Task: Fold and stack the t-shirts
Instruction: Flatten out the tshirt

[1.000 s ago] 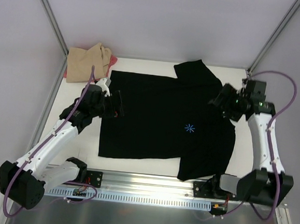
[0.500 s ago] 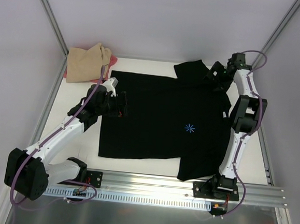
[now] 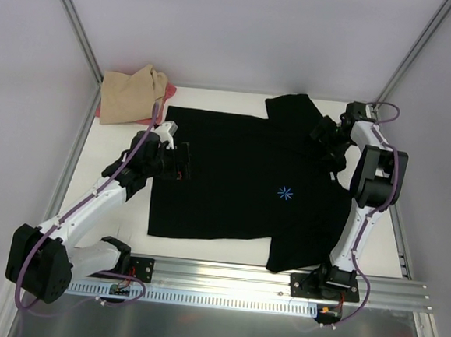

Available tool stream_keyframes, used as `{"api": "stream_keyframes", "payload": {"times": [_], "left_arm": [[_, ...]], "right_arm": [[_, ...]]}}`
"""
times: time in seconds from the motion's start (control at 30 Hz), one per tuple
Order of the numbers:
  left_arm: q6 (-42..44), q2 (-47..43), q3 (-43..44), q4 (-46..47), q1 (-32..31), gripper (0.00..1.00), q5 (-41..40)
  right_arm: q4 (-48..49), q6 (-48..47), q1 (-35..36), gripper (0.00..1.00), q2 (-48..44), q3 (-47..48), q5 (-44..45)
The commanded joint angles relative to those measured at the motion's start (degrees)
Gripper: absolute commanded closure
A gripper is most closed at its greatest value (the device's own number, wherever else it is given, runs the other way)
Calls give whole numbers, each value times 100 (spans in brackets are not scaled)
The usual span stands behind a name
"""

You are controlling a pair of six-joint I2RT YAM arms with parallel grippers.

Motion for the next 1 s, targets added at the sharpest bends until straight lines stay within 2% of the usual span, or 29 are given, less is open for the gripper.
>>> {"api": "stream_keyframes", "payload": {"times": [0.0, 0.13, 0.23, 0.3, 0.37, 0.53, 0.73, 0.9, 0.97], "left_arm": [[65, -247, -126, 129, -52, 10, -9], [161, -133, -144, 173, -52, 9, -404], [258, 340, -74, 506, -26, 7, -607], [258, 972, 23, 664, 35, 7, -633], [241, 1630, 172, 989, 62, 9, -476], [126, 2485, 41, 2252, 62, 11, -308], [381, 2750, 164, 2607, 62, 11, -326], [381, 2531, 138, 2484, 62, 11, -256], [372, 2364, 103, 2467, 62, 11, -220]], "right_arm": [[-132, -25, -6, 0, -481, -969, 358], [71, -34, -15, 0, -789, -1428, 368], [45, -25, -15, 1, -877, -1499, 368], [62, -25, -24, 1, -904, -1551, 342], [53, -43, -33, 0, -956, -1604, 359], [71, -43, -77, 0, -1001, -1587, 306], [290, -69, -191, 1, -1325, -1403, 552], [-289, -122, -305, 0, -800, -218, 447], [-289, -78, -314, 0, -641, -93, 403]]}}
